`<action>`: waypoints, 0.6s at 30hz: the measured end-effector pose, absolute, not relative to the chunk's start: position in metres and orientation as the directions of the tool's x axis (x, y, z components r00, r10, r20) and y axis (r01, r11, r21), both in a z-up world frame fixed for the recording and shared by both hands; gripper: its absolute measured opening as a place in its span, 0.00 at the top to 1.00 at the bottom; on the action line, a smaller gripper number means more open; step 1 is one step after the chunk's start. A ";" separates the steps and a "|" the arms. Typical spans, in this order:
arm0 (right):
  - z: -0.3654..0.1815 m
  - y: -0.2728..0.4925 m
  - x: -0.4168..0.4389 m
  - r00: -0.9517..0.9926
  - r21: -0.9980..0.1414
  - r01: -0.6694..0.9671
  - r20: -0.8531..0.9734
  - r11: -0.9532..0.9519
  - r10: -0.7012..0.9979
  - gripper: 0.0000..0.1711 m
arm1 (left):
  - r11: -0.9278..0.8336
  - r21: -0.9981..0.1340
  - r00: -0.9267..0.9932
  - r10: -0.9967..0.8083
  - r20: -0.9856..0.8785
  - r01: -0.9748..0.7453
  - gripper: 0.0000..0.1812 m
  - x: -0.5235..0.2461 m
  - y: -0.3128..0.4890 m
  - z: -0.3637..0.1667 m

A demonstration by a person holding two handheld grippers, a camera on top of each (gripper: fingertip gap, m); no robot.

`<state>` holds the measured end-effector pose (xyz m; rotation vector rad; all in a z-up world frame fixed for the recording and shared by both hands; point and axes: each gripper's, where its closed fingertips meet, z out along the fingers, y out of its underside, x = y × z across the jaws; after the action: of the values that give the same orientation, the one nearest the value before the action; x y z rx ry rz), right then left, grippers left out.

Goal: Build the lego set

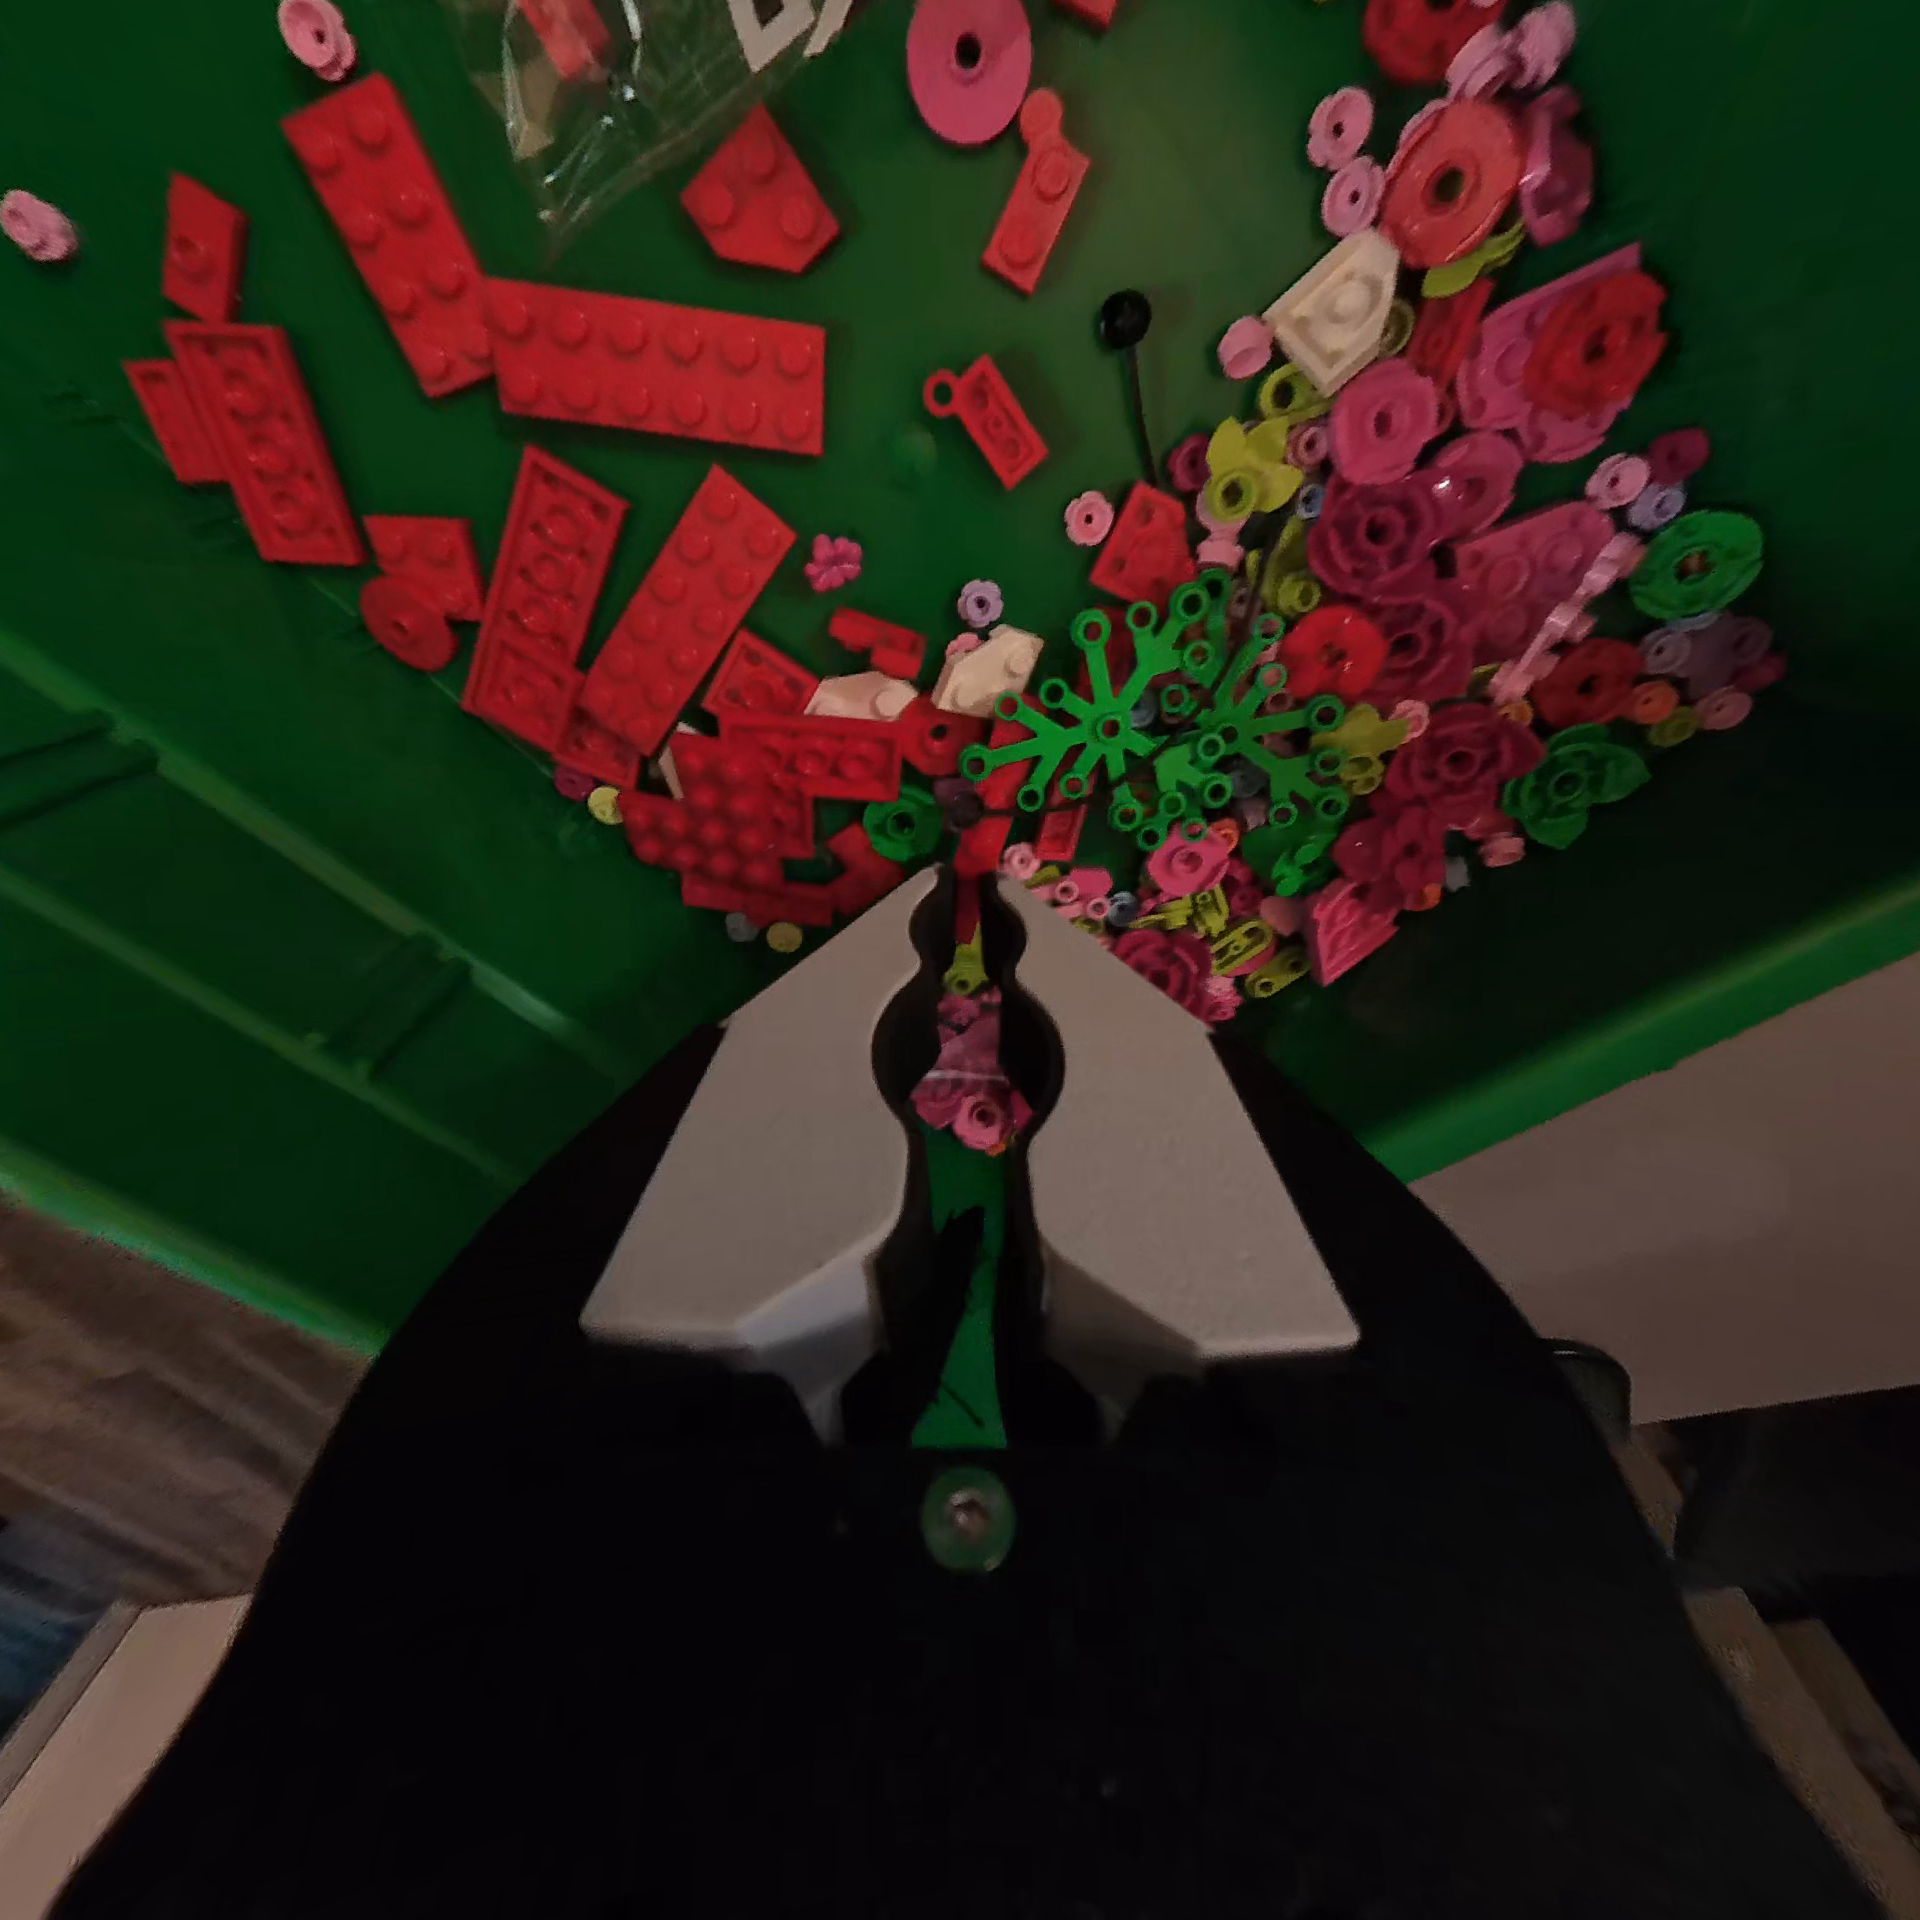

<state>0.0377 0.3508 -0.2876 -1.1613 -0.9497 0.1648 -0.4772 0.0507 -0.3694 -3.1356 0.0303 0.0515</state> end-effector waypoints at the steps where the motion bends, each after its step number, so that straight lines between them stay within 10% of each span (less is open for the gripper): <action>1: -0.287 0.351 0.038 0.618 -0.834 0.343 0.547 0.433 0.564 0.72 | -1.000 0.003 0.998 -0.019 -0.055 -0.019 0.99 -0.480 0.049 -0.367; 11: -0.286 0.350 0.038 0.623 -0.841 0.327 0.535 0.431 0.571 0.72 | -0.996 0.080 0.973 -0.048 -0.226 -0.031 0.99 -0.500 0.034 -0.336; 18: -0.284 0.352 0.041 0.640 -0.850 0.314 0.519 0.423 0.567 0.72 | -0.993 -0.061 0.970 -0.088 -0.229 -0.104 0.99 -0.459 0.057 -0.276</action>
<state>0.0411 0.3518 -0.2836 -1.1654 -0.9128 0.1891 -0.4586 0.0570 -0.2760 -3.0454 0.1484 0.3488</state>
